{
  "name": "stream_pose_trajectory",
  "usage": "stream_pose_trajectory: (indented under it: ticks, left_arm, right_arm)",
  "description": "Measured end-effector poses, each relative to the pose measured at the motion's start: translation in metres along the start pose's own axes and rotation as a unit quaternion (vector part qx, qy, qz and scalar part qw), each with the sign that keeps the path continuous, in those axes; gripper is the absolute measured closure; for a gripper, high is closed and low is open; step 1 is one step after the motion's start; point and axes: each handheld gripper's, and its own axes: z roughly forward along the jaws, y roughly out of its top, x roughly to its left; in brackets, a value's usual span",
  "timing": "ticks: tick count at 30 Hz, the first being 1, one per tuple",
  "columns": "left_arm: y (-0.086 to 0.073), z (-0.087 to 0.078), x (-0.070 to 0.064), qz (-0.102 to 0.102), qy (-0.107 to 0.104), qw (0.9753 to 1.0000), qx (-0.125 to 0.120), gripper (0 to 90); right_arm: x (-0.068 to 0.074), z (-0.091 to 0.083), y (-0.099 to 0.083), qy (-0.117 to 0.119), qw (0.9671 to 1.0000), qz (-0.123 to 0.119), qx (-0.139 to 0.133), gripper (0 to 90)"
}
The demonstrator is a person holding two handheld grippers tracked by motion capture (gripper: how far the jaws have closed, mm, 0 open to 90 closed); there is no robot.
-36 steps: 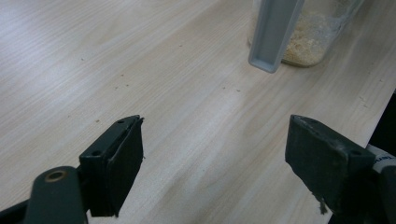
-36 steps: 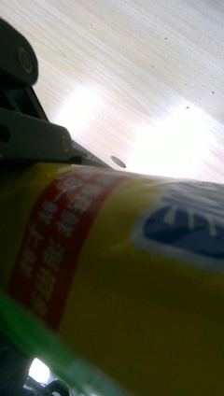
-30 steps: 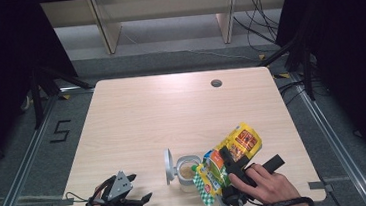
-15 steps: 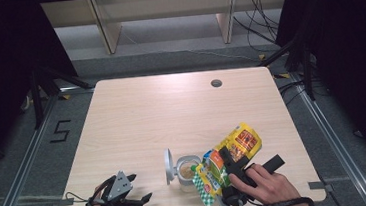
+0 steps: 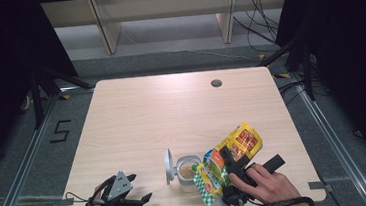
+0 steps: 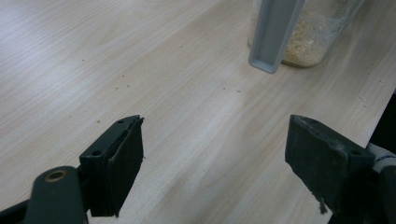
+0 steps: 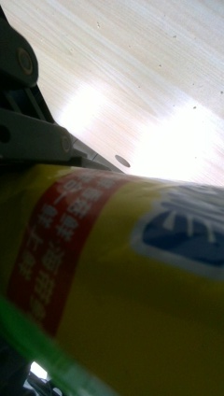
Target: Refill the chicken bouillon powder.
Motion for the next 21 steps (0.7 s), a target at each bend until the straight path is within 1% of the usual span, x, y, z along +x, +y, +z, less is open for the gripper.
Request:
stream_pose_trajectory:
  ticks: [3, 4, 5, 6, 7, 8, 9, 10, 11, 12, 13, 14, 15, 16, 17, 18, 19, 20, 21]
  left_arm:
    - [0.0006, -0.0015, 0.0003, 0.003, 0.004, 1.0000, 0.003, 18.9]
    - [0.0005, -0.0013, 0.0003, 0.003, 0.004, 1.0000, 0.002, 19.0]
    - [0.0001, -0.0006, -0.0002, -0.001, 0.003, 1.0000, 0.000, 18.9]
    - [0.0001, -0.0007, 0.0002, 0.003, 0.005, 1.0000, 0.002, 18.9]
    - [0.0004, -0.0013, 0.0002, 0.003, 0.004, 1.0000, 0.004, 18.9]
    - [0.0007, -0.0023, 0.0011, 0.010, 0.001, 0.9999, 0.009, 18.9]
    - [0.0005, -0.0016, 0.0005, 0.005, 0.003, 1.0000, 0.005, 18.9]
    - [0.0000, -0.0006, 0.0003, 0.002, 0.005, 1.0000, 0.002, 18.9]
    - [0.0003, -0.0011, 0.0004, 0.003, 0.004, 1.0000, 0.004, 18.9]
    - [0.0006, -0.0017, 0.0009, 0.007, 0.005, 0.9999, 0.006, 18.9]
    - [0.0005, -0.0017, 0.0008, 0.005, 0.003, 1.0000, 0.006, 18.9]
    - [0.0001, -0.0009, 0.0008, 0.005, 0.001, 1.0000, 0.005, 18.8]
    - [0.0002, -0.0008, 0.0010, 0.007, 0.002, 1.0000, 0.005, 18.8]
    - [0.0001, -0.0007, 0.0006, 0.005, 0.000, 1.0000, 0.004, 18.8]
    - [0.0007, -0.0019, 0.0006, 0.007, 0.001, 0.9999, 0.009, 18.8]
    - [0.0005, -0.0015, 0.0008, 0.004, 0.003, 1.0000, 0.007, 18.8]
    - [0.0002, -0.0010, 0.0005, 0.003, 0.002, 1.0000, 0.004, 18.8]
    - [0.0004, -0.0020, 0.0008, 0.005, 0.004, 0.9999, 0.010, 18.8]
    - [0.0008, -0.0024, 0.0011, 0.007, 0.004, 0.9999, 0.010, 18.8]
  right_arm:
    - [-0.0016, -0.0014, 0.0000, 0.005, 1.0000, -0.001, -0.004, 60.8]
    - [-0.0017, -0.0017, 0.0002, -0.004, 1.0000, -0.002, 0.000, 60.8]
    - [-0.0020, -0.0020, 0.0005, -0.004, 1.0000, -0.002, 0.001, 60.8]
    - [-0.0021, -0.0022, 0.0007, -0.003, 1.0000, -0.002, 0.001, 60.8]
    - [-0.0021, -0.0018, 0.0009, 0.004, 1.0000, -0.002, -0.003, 60.8]
    - [-0.0012, -0.0013, 0.0011, -0.003, 1.0000, -0.002, -0.003, 60.8]
    - [-0.0008, 0.0002, 0.0014, 0.004, 1.0000, -0.003, -0.005, 60.8]
    - [-0.0002, 0.0002, 0.0015, -0.001, 1.0000, -0.003, -0.002, 60.8]
    - [-0.0006, 0.0000, 0.0008, 0.006, 1.0000, -0.002, -0.005, 60.8]
    - [-0.0003, -0.0007, 0.0004, 0.000, 1.0000, -0.002, -0.003, 60.8]
    - [-0.0028, -0.0003, -0.0008, 0.001, 0.9999, -0.015, -0.005, 60.8]
    - [-0.0029, -0.0003, -0.0011, 0.000, 0.9999, -0.014, -0.005, 60.8]
    - [-0.0016, -0.0011, -0.0004, 0.002, 1.0000, -0.001, 0.000, 60.8]
    - [-0.0016, -0.0012, -0.0004, 0.004, 1.0000, -0.002, -0.001, 60.8]
    - [-0.0014, -0.0012, -0.0005, 0.004, 1.0000, -0.002, -0.002, 60.8]
    - [-0.0013, -0.0010, -0.0006, 0.004, 1.0000, -0.002, -0.002, 60.8]
    - [-0.0021, -0.0001, -0.0008, -0.001, 0.9999, -0.015, -0.002, 60.8]
    - [-0.0004, -0.0005, 0.0000, 0.001, 1.0000, -0.002, 0.000, 60.8]
    - [-0.0004, -0.0009, 0.0002, 0.001, 1.0000, -0.002, -0.001, 60.8]
